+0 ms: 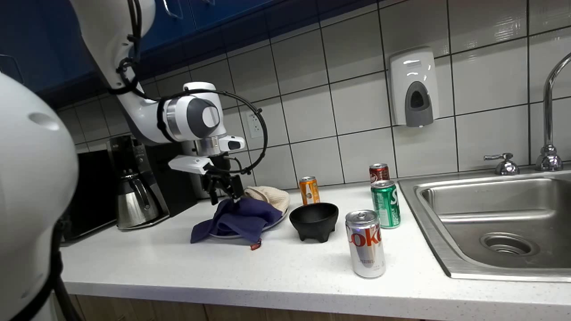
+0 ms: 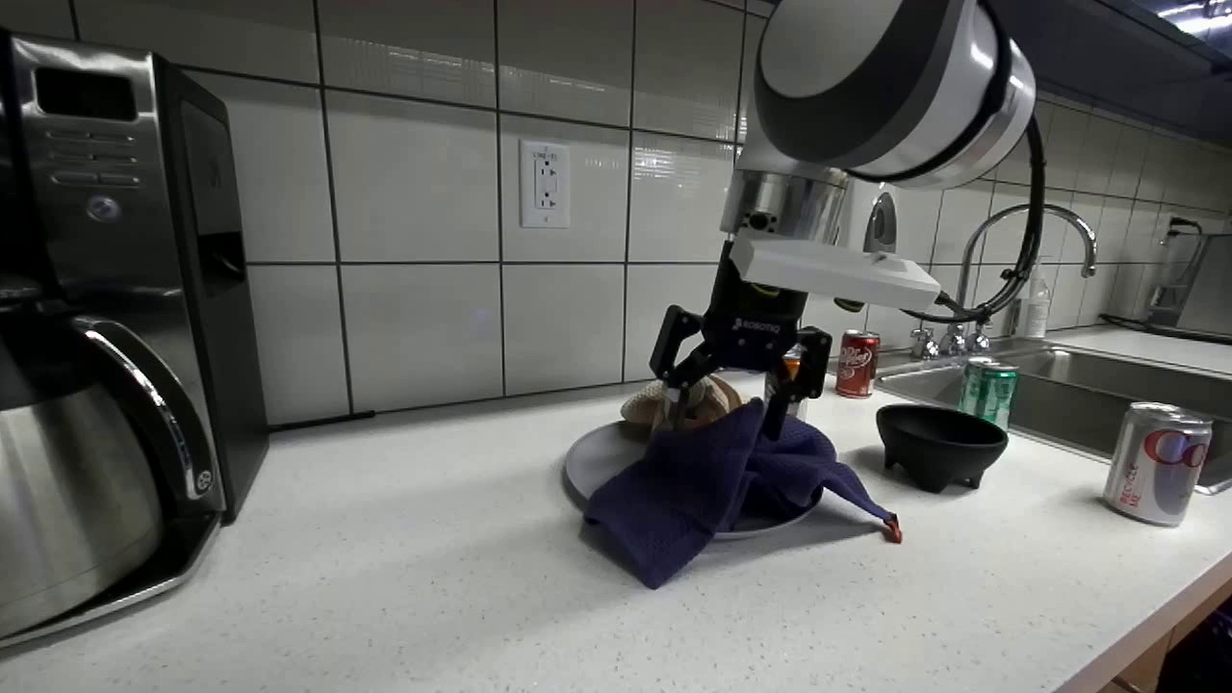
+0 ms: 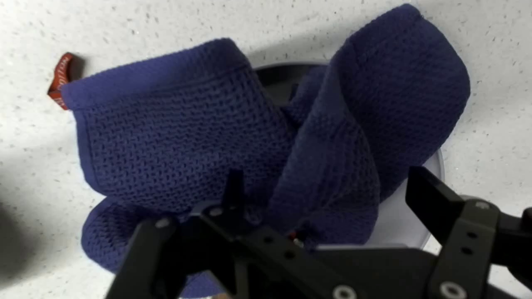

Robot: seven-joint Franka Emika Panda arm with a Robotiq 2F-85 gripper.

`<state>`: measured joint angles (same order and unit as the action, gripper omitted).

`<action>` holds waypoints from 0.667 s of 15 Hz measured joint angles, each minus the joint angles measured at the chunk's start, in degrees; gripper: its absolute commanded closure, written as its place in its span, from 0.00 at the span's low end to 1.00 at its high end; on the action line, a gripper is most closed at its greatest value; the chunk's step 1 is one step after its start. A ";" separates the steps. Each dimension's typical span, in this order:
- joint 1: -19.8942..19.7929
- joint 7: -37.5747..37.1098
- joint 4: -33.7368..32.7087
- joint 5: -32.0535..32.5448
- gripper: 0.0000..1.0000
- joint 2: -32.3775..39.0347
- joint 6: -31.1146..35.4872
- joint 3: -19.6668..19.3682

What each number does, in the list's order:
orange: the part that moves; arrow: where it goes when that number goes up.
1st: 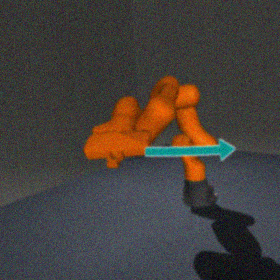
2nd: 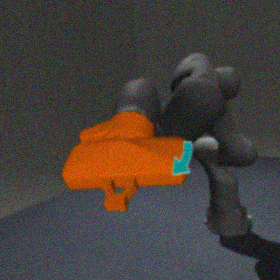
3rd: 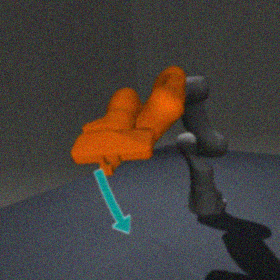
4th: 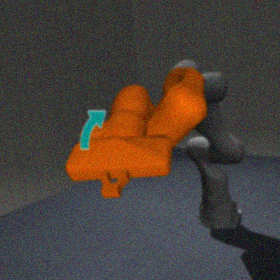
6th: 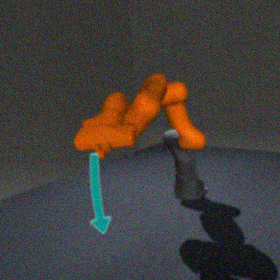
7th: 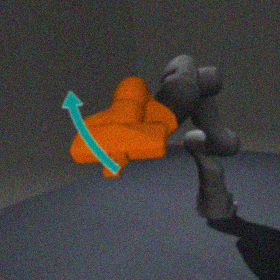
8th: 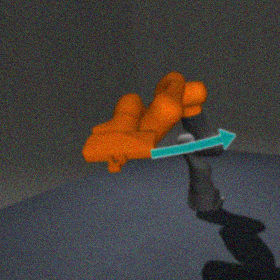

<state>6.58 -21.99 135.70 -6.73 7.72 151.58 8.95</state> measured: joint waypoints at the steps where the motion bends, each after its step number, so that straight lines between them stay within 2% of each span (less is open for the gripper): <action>1: 0.01 0.00 -0.94 -0.09 0.00 1.17 0.00 -0.18; 10: 0.49 0.07 -3.73 -4.63 0.00 6.39 0.00 -0.59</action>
<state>7.07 -21.92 131.98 -11.35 14.10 151.58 8.36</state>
